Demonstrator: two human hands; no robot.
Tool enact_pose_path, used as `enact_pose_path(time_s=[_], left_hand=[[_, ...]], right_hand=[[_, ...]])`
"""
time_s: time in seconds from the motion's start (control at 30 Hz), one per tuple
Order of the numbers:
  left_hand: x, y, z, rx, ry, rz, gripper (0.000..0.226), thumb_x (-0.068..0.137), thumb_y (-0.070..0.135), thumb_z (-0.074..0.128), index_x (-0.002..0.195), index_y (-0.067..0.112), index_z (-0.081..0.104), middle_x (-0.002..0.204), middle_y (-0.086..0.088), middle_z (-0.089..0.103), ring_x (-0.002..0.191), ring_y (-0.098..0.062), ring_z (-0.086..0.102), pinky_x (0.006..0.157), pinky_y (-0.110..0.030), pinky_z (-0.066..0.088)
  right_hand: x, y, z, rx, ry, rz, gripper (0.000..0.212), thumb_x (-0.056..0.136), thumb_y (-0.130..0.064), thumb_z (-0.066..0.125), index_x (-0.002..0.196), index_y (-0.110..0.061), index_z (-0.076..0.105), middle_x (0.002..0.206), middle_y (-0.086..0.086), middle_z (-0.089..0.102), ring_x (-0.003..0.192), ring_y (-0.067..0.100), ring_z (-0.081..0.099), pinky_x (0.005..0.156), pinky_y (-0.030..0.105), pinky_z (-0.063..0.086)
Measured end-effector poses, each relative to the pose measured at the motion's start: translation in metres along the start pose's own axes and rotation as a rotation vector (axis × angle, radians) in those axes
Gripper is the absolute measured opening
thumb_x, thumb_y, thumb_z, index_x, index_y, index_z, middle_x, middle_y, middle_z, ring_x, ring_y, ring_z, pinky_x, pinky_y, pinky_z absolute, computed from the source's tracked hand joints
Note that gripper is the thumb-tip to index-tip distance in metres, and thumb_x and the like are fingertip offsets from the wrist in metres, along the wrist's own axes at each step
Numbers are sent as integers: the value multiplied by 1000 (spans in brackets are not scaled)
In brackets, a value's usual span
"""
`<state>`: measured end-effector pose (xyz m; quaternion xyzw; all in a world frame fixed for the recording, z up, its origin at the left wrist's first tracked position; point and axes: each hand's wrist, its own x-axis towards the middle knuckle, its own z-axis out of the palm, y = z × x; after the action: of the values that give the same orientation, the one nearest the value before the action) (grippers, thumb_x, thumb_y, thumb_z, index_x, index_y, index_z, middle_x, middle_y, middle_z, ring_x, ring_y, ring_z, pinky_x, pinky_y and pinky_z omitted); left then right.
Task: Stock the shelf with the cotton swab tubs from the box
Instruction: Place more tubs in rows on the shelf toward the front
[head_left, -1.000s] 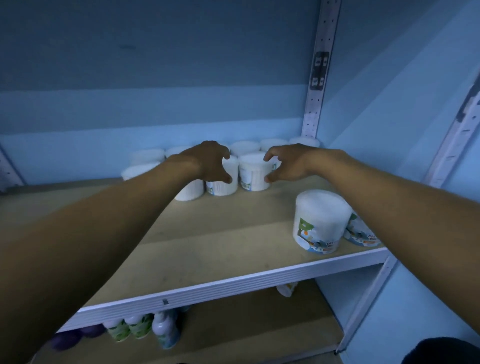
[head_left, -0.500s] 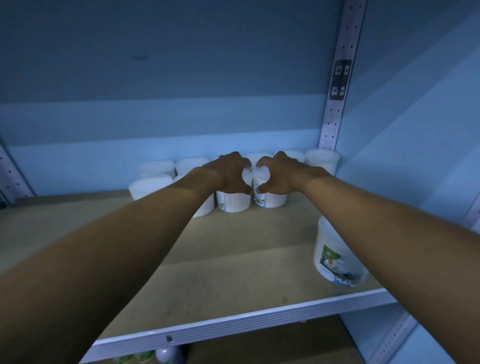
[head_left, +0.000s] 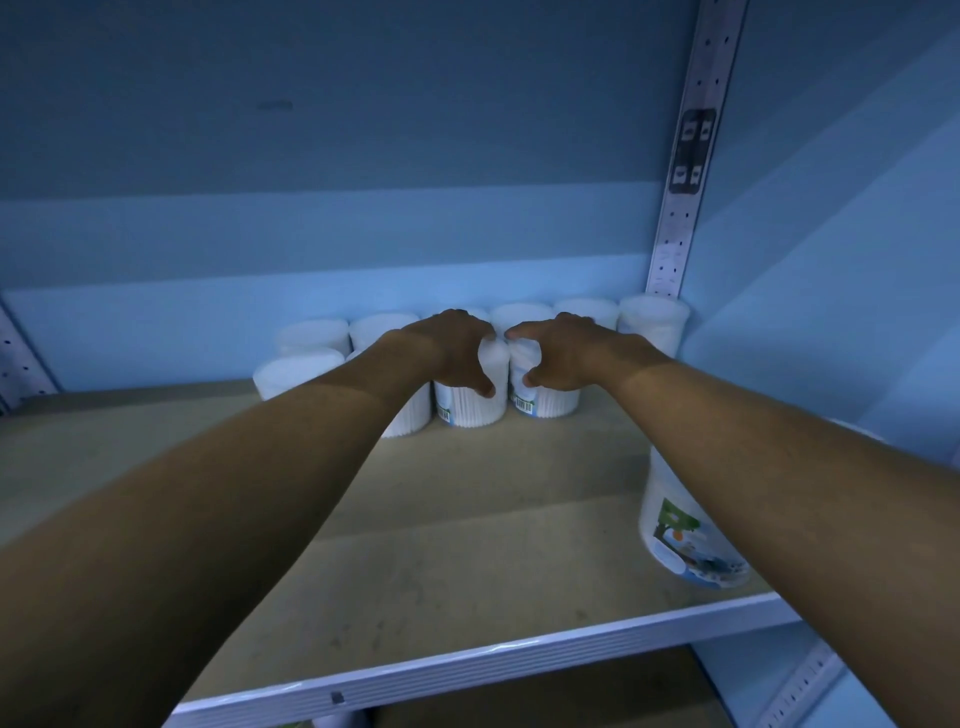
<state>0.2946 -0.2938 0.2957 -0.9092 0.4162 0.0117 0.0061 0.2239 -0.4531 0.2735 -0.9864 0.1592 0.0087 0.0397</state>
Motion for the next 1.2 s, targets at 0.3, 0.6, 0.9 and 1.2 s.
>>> enact_pose_path(time_s=[0.3,0.6,0.9,1.2], left_hand=[[-6,11,-1,46,5,-19,70,83,46,72,144,21,48,139,-3,55,125,-22,53,95,-31,44],[-20,25,-1,82,8,-35,69,81,46,74,140,18,52,134,-3,59,121,-23,57,96,-34,49],[-44,34,-4,116,-1,-58,72,75,53,77,135,19,56,125,-2,64,112,-23,61,89,-32,52],[-81,36,-6,121,12,-72,74,70,60,77,133,26,59,124,3,65,115,-20,59,92,-31,50]], right_hand=[[-2,-3,1,-17,16,16,75,83,-49,70,148,-48,33,152,5,43,134,34,41,103,42,42],[-34,-5,-3,15,20,13,75,84,-41,71,149,-47,34,154,4,41,139,32,34,107,40,36],[-74,-22,-10,-13,10,1,71,88,-35,68,150,-42,36,157,-3,38,143,26,34,107,34,35],[-107,-41,-21,-8,-43,45,74,85,-40,74,150,-44,38,152,-1,43,134,21,46,93,30,45]])
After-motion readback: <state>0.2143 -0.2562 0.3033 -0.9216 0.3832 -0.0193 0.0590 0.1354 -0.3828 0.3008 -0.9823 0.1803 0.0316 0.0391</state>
